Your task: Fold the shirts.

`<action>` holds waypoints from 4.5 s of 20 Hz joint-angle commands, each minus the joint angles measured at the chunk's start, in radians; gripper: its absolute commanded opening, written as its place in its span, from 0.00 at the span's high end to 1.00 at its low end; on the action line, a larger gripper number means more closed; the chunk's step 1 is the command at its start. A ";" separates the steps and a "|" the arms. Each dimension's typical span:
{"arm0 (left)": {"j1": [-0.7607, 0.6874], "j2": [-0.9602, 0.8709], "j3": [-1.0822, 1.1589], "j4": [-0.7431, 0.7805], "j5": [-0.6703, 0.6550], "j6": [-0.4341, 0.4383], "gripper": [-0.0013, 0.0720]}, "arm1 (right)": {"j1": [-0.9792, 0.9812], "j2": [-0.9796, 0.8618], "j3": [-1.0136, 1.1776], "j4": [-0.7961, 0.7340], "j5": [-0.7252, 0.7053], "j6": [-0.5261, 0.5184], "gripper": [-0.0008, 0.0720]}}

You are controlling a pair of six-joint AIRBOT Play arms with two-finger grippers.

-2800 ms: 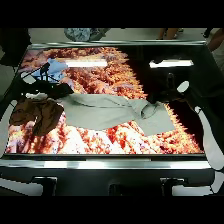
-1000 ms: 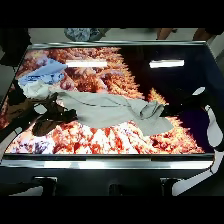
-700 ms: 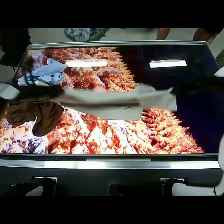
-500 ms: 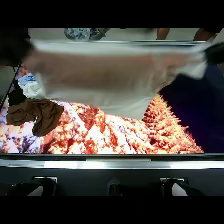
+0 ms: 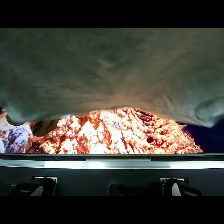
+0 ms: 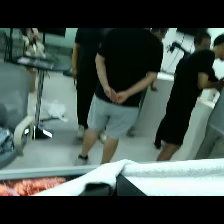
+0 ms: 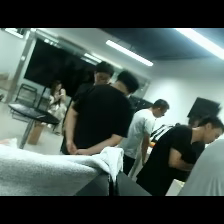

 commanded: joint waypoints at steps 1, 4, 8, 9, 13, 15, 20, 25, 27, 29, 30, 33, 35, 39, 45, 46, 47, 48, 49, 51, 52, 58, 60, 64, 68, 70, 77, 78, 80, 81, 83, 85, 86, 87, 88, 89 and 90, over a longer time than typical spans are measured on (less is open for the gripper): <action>-0.002 -0.011 -0.057 0.000 -0.134 -0.011 0.93 | 0.000 -0.008 0.002 -0.041 -0.007 0.017 0.93; -0.002 -0.051 -0.262 0.001 -0.161 -0.011 0.93 | 0.000 -0.147 0.002 -0.041 0.102 0.003 0.93; -0.002 -0.198 -0.585 -0.008 -0.072 -0.011 0.93 | 0.000 -0.493 0.001 -0.047 0.328 -0.028 0.93; -0.002 -0.251 -0.650 -0.016 -0.017 -0.011 0.93 | 0.000 -0.600 0.001 -0.041 0.338 -0.024 0.93; -0.001 -0.546 -0.674 -0.075 0.204 -0.010 0.93 | 0.000 -0.962 0.001 0.051 0.212 0.056 0.93; -0.002 -0.674 -0.608 -0.147 0.253 -0.006 0.93 | 0.000 -1.078 0.001 0.142 0.163 0.137 0.93; -0.002 -0.858 -0.519 -0.243 0.259 0.027 0.93 | 0.034 -1.233 0.001 0.253 0.177 0.163 0.93; 0.038 -0.845 -0.442 -0.240 0.002 0.032 0.42 | 0.044 -1.186 0.002 0.249 0.248 0.156 0.60; 0.098 -0.823 -0.367 -0.182 -0.234 0.053 0.42 | 0.002 -1.107 0.002 0.227 0.364 0.053 0.27; 0.147 -0.766 -0.381 -0.003 -0.386 0.040 0.42 | -0.061 -1.040 0.002 0.138 0.570 0.023 0.27; 0.161 -0.728 -0.427 0.096 -0.415 0.017 0.42 | -0.094 -1.020 0.001 0.081 0.680 0.003 0.27; 0.181 -0.615 -0.687 0.148 -0.372 0.016 0.42 | -0.171 -0.992 -0.043 0.027 0.850 0.002 0.27; 0.181 -0.567 -0.862 0.100 -0.280 0.040 0.42 | -0.175 -0.973 -0.101 0.028 0.877 0.000 0.27; 0.181 -0.558 -0.994 -0.002 -0.138 0.073 0.42 | -0.171 -0.952 -0.178 0.082 0.885 -0.022 0.27; 0.157 -0.578 -1.055 -0.002 -0.082 0.087 0.44 | -0.171 -0.951 -0.182 0.048 0.895 -0.029 0.27; 0.149 -0.578 -1.055 -0.002 -0.058 0.086 0.49 | -0.171 -0.946 -0.194 0.037 0.896 -0.029 0.27; 0.144 -0.578 -1.055 -0.001 -0.031 0.075 0.65 | -0.171 -0.934 -0.224 0.021 0.891 -0.030 0.27; 0.141 -0.578 -1.055 -0.001 -0.010 0.068 0.74 | -0.171 -0.909 -0.286 0.008 0.875 -0.042 0.27; 0.137 -0.578 -1.055 -0.001 0.006 0.068 0.82 | -0.171 -0.884 -0.356 0.001 0.852 -0.045 0.27; 0.136 -0.578 -1.055 0.003 0.016 0.069 0.93 | -0.171 -0.831 -0.521 0.009 0.793 -0.059 0.27; 0.136 -0.577 -1.055 0.003 0.015 0.073 0.93 | -0.171 -0.813 -0.597 0.023 0.776 -0.071 0.27; 0.136 -0.557 -1.054 0.003 0.004 0.088 0.93 | -0.171 -0.800 -0.901 0.117 0.626 -0.125 0.27; 0.135 -0.550 -1.054 0.001 0.003 0.087 0.93 | -0.171 -0.808 -0.938 0.145 0.574 -0.121 0.27; 0.135 -0.546 -1.054 -0.002 0.004 0.087 0.93 | -0.171 -0.853 -0.964 0.269 0.535 -0.127 0.40; 0.136 -0.539 -0.999 -0.005 -0.051 0.134 0.93 | -0.171 -0.834 -0.914 0.310 0.607 -0.175 0.93; 0.134 -0.481 -0.898 -0.005 -0.059 0.136 0.93 | -0.171 -0.768 -0.797 0.306 0.646 -0.193 0.93; 0.123 -0.100 -0.193 0.063 0.156 0.074 0.93 | -0.171 -0.363 0.037 0.253 0.303 -0.243 0.93; 0.123 -0.061 -0.114 0.078 0.209 0.050 0.93 | -0.171 -0.295 0.108 0.216 0.187 -0.241 0.93; 0.122 0.005 -0.035 0.062 0.215 0.031 0.93 | -0.171 -0.178 0.159 0.172 0.058 -0.227 0.93; 0.122 0.039 -0.034 0.046 0.198 0.031 0.93 | -0.171 -0.132 0.161 0.154 0.060 -0.208 0.93; 0.122 0.085 -0.037 0.044 0.131 0.031 0.93 | -0.171 -0.064 0.161 0.120 0.152 -0.188 0.93; 0.123 0.108 -0.037 0.045 0.084 0.031 0.93 | -0.171 -0.030 0.161 0.099 0.248 -0.185 0.93; 0.123 0.112 -0.037 0.045 0.070 0.032 0.93 | -0.171 -0.024 0.162 0.090 0.277 -0.185 0.93; 0.123 0.112 -0.037 0.048 0.056 0.034 0.93 | -0.171 -0.024 0.162 0.081 0.300 -0.184 0.93; 0.123 0.107 -0.037 0.048 0.042 0.034 0.93 | -0.171 -0.029 0.162 0.069 0.326 -0.179 0.93; 0.123 0.097 -0.040 0.053 0.021 0.034 0.93 | -0.171 -0.042 0.162 0.063 0.357 -0.152 0.93; 0.123 0.086 -0.049 0.060 0.002 0.034 0.93 | -0.171 -0.065 0.162 0.064 0.381 -0.116 0.93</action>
